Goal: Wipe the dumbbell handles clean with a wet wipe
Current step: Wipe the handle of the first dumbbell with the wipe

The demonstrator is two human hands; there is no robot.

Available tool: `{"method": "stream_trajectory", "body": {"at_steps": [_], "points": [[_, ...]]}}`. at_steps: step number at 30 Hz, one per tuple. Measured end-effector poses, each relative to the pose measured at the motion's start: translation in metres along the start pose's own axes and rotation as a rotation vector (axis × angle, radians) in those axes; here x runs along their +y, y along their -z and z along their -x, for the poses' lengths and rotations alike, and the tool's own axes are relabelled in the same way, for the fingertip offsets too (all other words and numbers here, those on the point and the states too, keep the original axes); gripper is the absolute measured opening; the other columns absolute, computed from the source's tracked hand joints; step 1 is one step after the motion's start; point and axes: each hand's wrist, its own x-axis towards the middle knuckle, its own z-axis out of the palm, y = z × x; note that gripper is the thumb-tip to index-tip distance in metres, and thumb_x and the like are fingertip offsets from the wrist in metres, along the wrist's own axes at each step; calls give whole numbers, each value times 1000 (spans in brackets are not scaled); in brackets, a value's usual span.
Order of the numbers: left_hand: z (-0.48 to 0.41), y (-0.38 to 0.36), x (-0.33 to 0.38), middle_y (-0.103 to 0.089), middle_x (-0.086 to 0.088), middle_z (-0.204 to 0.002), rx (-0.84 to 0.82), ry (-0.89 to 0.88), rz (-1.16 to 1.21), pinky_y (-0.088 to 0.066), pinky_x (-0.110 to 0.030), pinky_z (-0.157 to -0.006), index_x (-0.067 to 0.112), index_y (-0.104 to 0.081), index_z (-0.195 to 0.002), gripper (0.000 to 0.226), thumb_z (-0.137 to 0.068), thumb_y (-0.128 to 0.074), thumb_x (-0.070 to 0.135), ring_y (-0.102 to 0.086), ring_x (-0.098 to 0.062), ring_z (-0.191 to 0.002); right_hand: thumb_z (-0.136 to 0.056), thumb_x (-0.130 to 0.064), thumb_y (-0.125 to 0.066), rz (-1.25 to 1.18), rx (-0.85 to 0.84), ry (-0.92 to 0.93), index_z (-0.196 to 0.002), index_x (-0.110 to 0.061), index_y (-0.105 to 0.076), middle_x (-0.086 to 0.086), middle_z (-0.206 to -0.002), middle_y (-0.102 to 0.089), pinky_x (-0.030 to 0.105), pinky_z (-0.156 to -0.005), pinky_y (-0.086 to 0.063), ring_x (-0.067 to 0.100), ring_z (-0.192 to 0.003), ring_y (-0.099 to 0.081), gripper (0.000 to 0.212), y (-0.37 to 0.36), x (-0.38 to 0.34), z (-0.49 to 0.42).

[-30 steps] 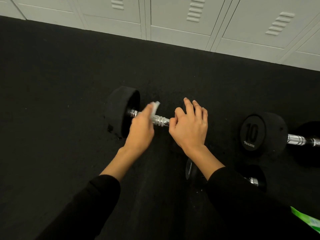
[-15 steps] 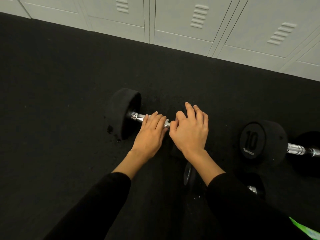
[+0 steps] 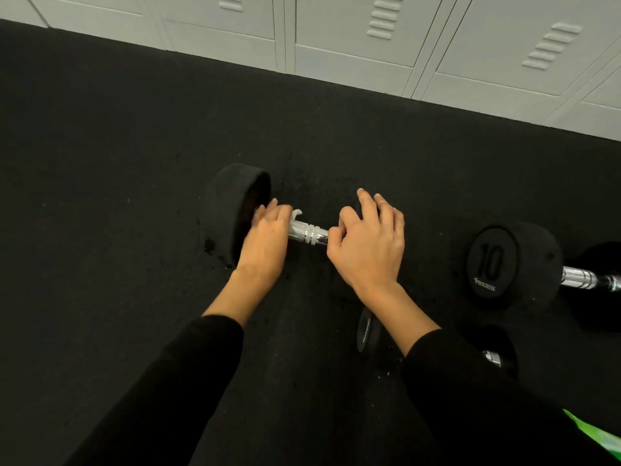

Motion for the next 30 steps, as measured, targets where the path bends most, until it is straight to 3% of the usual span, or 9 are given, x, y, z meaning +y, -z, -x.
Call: {"method": "stream_trajectory", "body": {"at_steps": [2,5,11,16,18,22,25,27,30], "points": [[30,1,7,-29,-14,-155,46,-49,23,-18,-35,-119,6,-33,-147,62,-89,-46,-14,-19,-28,-146,-83,-30,-50,0,-1,0,-94,-18,-68,11,-138,-52,51,-106,-32,33,-131,-41,24,0,0,0],[47,6,4,-14,-10,-160,41,-59,29,-25,-37,-117,7,-19,-152,74,-87,-43,-19,-15,-24,-147,-84,-30,-50,7,3,0,-95,-18,-68,11,-137,-52,51,-106,-32,32,-131,-41,24,1,1,-1],[3,8,6,-55,-14,-130,58,69,30,-43,-39,-95,5,-57,-119,28,-94,-44,-1,-47,-29,-128,-85,-30,-49,18,-8,3,-94,-18,-68,10,-137,-52,49,-105,-32,32,-130,-42,24,-1,2,-3],[39,-6,-3,-35,-12,-153,127,9,236,-29,-33,-113,9,-38,-145,54,-95,-43,-9,-30,-26,-142,-86,-30,-49,5,-17,0,-96,-18,-69,10,-138,-52,49,-105,-32,32,-131,-41,26,0,1,-7],[39,-6,-8,-35,-11,-153,130,-7,198,-33,-37,-113,9,-38,-145,52,-96,-44,-7,-33,-27,-141,-86,-31,-49,4,-19,-1,-96,-18,-68,10,-138,-51,49,-106,-32,32,-131,-41,26,0,1,-8],[4,5,-6,-60,-11,-119,37,-73,75,-48,-47,-89,7,-57,-120,26,-95,-50,5,-57,-30,-113,-85,-30,-48,-2,5,11,-95,-17,-68,11,-136,-53,49,-104,-34,32,-129,-43,26,-1,3,-5],[-19,8,8,-66,-10,-106,-72,-97,26,-46,-39,-78,10,-57,-112,20,-95,-48,13,-60,-32,-98,-85,-31,-43,-37,30,22,-92,-18,-68,10,-134,-55,47,-103,-34,32,-128,-44,29,-2,4,-4],[-16,4,16,-66,-8,-103,-56,-152,27,-35,-30,-77,9,-57,-114,22,-99,-44,18,-60,-29,-96,-87,-31,-40,-115,51,13,-96,-19,-67,8,-132,-57,45,-104,-35,29,-128,-45,31,-1,6,-4],[-2,2,8,-65,-2,-111,-81,-281,167,-29,-22,-94,11,-60,-118,26,-99,-47,22,-56,-20,-112,-92,-24,-46,-357,76,-98,-114,-19,-61,1,-126,-60,39,-97,-42,22,-126,-47,26,3,8,-7]]}}
